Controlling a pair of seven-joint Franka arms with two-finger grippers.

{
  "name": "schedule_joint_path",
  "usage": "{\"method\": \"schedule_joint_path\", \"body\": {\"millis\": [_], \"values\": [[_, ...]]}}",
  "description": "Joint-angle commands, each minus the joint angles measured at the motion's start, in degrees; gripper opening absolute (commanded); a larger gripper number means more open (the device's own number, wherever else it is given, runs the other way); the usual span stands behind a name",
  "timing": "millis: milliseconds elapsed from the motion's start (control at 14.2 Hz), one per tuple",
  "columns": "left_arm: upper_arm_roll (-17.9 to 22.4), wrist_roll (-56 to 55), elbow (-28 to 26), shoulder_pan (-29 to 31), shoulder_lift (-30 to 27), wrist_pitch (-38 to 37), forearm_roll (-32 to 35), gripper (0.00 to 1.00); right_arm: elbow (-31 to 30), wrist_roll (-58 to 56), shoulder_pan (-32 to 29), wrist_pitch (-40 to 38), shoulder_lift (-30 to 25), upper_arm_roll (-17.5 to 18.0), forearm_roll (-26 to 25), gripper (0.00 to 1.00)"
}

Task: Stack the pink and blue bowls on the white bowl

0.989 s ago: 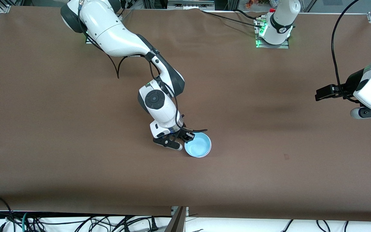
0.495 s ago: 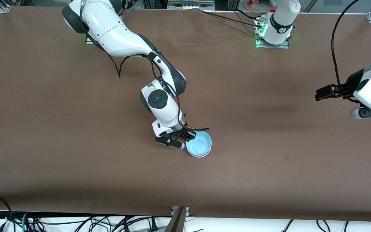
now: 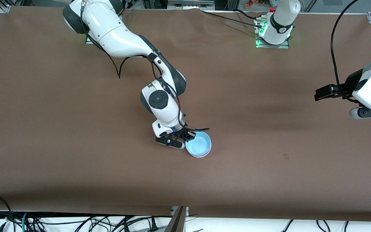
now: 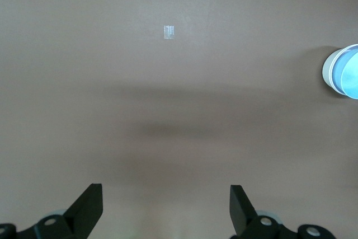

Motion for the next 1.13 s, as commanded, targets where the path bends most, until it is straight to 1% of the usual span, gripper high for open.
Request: {"method": "schedule_joint_path", "body": {"millis": [0,71,141,283,424,565,636,777,848,918,1060], "values": [[0.1,0.9,-1.2,-0.3,-1.3,0.0,0.8,1.00,2.2,0.8,0.6,-0.1,1.3,-0.5,-1.1,0.04],[0.1,0.9,-1.2,-0.3,-1.3,0.1,0.8,1.00,2.2,0.9,0.6,-0.1,1.3,-0.5,-1.1,0.24],[0.1,0.8,-1.2,-0.4,-1.3,0.0,0.8,1.00,2.2,0.9,0.6,-0.1,1.2,-0.5,-1.0,0.37],[0.1,0.9,-1.2,-0.4,-1.3,0.0,0.8,1.00,2.2,1.3,0.6,-0.2,1.0,-0.4,-0.9,0.52],[0.1,0.9,-1.2,-0.4,-1.3,0.1,0.8,1.00,2.2,1.3,0.6,-0.3,0.8,-0.2,-0.8,0.60],[0.1,0.9,-1.2,-0.4,-1.3,0.1,0.8,1.00,2.4,1.1,0.1,-2.6,0.1,-0.1,-0.6,0.83],[0.1,0.9,-1.2,-0.4,-1.3,0.1,0.8,1.00,2.5,1.0,0.0,-4.0,-1.3,-0.1,-0.5,1.00],[0.1,0.9,-1.1,-0.5,-1.3,0.1,0.8,1.00,2.6,0.6,-1.2,-8.6,-4.4,-0.6,-0.5,1.00],[0.1,0.9,-1.1,-0.5,-1.3,0.1,0.8,1.00,2.5,0.4,-2.4,-10.4,-7.1,-0.6,-0.5,1.00],[0.1,0.9,-1.1,-0.5,-1.3,0.1,0.8,1.00,2.3,0.0,-4.7,-12.6,-9.2,-0.5,-0.4,1.00],[0.1,1.0,-1.2,-0.5,-1.2,0.1,0.8,1.00,2.1,-8.3,-9.1,-23.9,-13.6,-0.1,0.2,1.00]]}}
